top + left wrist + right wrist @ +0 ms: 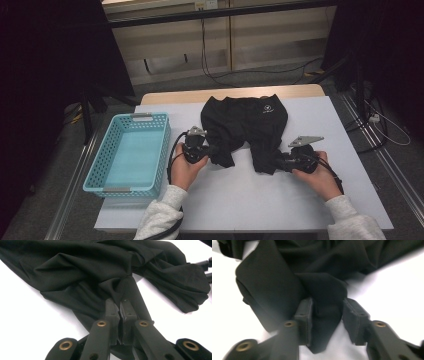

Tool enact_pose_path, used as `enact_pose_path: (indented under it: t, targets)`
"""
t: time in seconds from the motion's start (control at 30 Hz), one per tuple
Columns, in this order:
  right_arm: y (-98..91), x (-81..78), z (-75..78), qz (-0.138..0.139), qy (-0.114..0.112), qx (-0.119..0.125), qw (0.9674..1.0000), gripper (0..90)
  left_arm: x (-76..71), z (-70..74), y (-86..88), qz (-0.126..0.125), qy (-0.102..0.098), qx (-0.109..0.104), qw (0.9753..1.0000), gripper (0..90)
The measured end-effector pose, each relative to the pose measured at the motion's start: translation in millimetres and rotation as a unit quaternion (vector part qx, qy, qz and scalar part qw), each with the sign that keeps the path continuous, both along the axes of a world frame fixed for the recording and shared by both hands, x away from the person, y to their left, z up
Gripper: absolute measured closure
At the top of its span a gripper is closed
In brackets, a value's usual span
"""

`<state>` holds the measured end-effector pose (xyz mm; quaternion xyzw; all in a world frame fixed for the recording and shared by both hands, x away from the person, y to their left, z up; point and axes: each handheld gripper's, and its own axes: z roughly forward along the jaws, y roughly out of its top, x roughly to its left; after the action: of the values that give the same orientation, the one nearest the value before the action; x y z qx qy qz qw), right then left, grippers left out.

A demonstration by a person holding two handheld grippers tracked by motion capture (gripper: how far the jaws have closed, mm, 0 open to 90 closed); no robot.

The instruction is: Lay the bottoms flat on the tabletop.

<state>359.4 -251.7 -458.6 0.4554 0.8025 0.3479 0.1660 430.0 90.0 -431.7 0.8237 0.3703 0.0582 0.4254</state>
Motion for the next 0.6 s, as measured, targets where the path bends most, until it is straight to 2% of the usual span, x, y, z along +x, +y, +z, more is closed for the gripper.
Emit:
enact_pose_path:
  t: [0.03,0.07,0.1,0.17,0.33,0.47,0.6]
  targets:
    - [-0.2,0.1,0.6,0.003,0.003,0.002,1.0000,83.6,0.1,-0.5,0.0,0.000,0.001,0.000,1.0000,86.9]
    - [-0.9,0.3,1.8,0.012,0.004,-0.003,0.9999,89.1,-0.4,-1.3,-0.2,0.000,0.002,-0.002,1.0000,86.9]
    - [-1.4,-0.4,3.6,0.015,-0.003,-0.001,0.9999,89.8,-0.6,-1.7,0.0,0.000,0.004,-0.003,1.0000,86.9]
    - [-2.1,-1.0,6.9,0.019,0.000,0.007,0.9998,90.0,-1.5,-1.3,1.6,0.001,0.004,-0.005,1.0000,86.9]
    - [-1.3,-6.0,27.6,0.032,-0.038,0.028,0.9984,90.0,-0.6,1.9,5.6,0.007,0.005,-0.011,0.9999,87.0]
    - [1.4,-11.7,40.6,0.034,-0.075,0.030,0.9961,90.0,-1.4,8.0,8.4,0.009,-0.004,-0.011,0.9999,87.0]
    - [3.5,-16.8,45.9,0.045,-0.087,0.043,0.9943,90.0,-1.9,15.3,12.9,0.015,-0.010,-0.016,0.9997,87.1]
